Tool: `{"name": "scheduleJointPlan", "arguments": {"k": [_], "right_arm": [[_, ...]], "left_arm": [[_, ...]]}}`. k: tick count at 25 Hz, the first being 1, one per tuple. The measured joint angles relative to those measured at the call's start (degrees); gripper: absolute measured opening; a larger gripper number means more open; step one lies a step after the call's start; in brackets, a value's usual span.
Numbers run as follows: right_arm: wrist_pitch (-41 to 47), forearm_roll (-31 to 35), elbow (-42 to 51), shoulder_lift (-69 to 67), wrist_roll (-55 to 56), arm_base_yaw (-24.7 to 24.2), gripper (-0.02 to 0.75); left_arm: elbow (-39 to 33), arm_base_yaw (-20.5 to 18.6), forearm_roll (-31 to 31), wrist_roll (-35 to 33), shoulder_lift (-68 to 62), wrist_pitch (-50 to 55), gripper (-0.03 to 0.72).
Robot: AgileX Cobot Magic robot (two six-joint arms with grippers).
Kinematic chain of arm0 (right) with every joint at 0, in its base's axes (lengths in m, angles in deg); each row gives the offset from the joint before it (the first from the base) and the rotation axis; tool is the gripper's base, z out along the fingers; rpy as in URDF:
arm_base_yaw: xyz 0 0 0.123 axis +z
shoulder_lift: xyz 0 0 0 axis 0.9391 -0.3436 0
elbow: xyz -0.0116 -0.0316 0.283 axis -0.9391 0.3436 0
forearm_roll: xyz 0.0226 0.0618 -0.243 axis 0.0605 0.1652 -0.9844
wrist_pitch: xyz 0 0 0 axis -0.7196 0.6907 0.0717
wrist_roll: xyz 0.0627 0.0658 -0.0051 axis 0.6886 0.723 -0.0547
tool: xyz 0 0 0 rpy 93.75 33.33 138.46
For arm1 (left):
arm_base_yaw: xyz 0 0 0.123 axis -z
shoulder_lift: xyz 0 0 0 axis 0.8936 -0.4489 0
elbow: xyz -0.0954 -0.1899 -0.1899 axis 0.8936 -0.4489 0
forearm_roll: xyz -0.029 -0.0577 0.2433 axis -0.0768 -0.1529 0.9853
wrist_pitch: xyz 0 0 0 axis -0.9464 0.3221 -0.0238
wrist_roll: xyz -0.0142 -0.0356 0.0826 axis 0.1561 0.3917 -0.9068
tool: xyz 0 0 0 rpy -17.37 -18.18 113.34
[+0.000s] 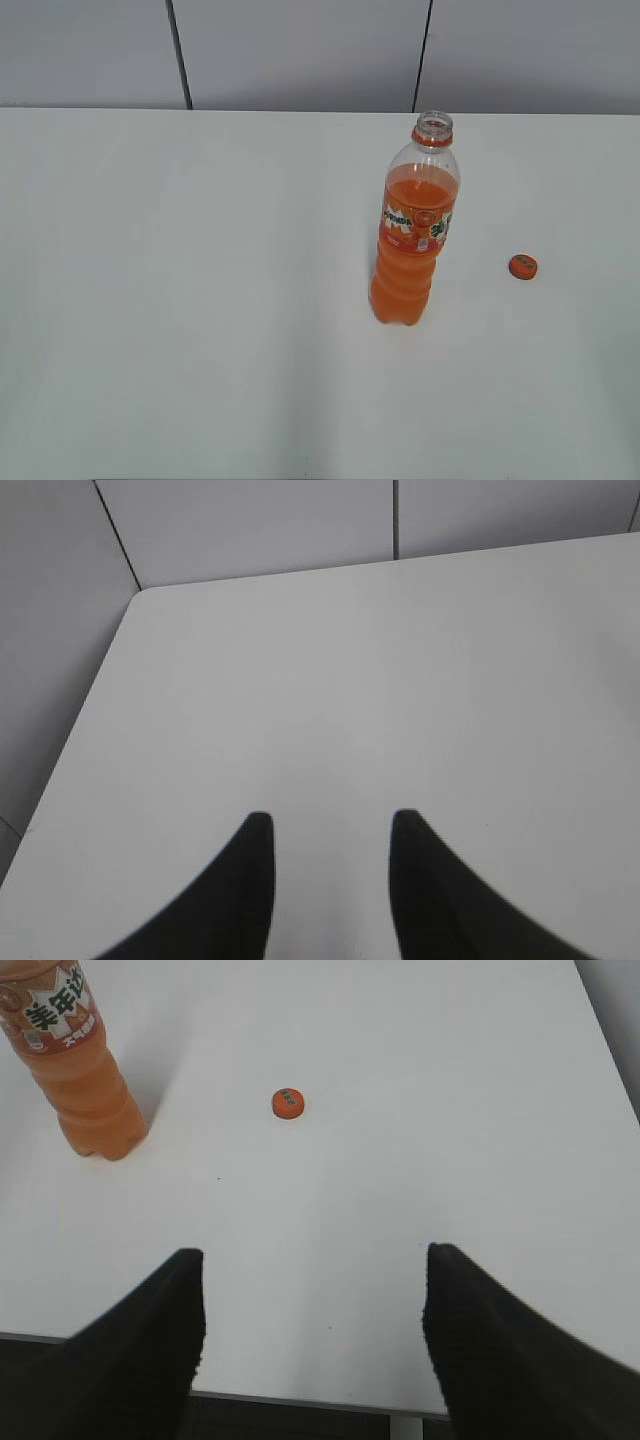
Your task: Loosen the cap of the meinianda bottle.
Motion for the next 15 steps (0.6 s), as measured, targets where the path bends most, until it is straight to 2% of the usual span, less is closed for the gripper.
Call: {"name": "scheduleJointPlan", "arguments": {"k": [15], "right_arm": [[0.0,0.0,0.0,0.0,0.0,0.0,0.512]], "left_arm": [[0.0,0.0,0.0,0.0,0.0,0.0,0.248]]}}
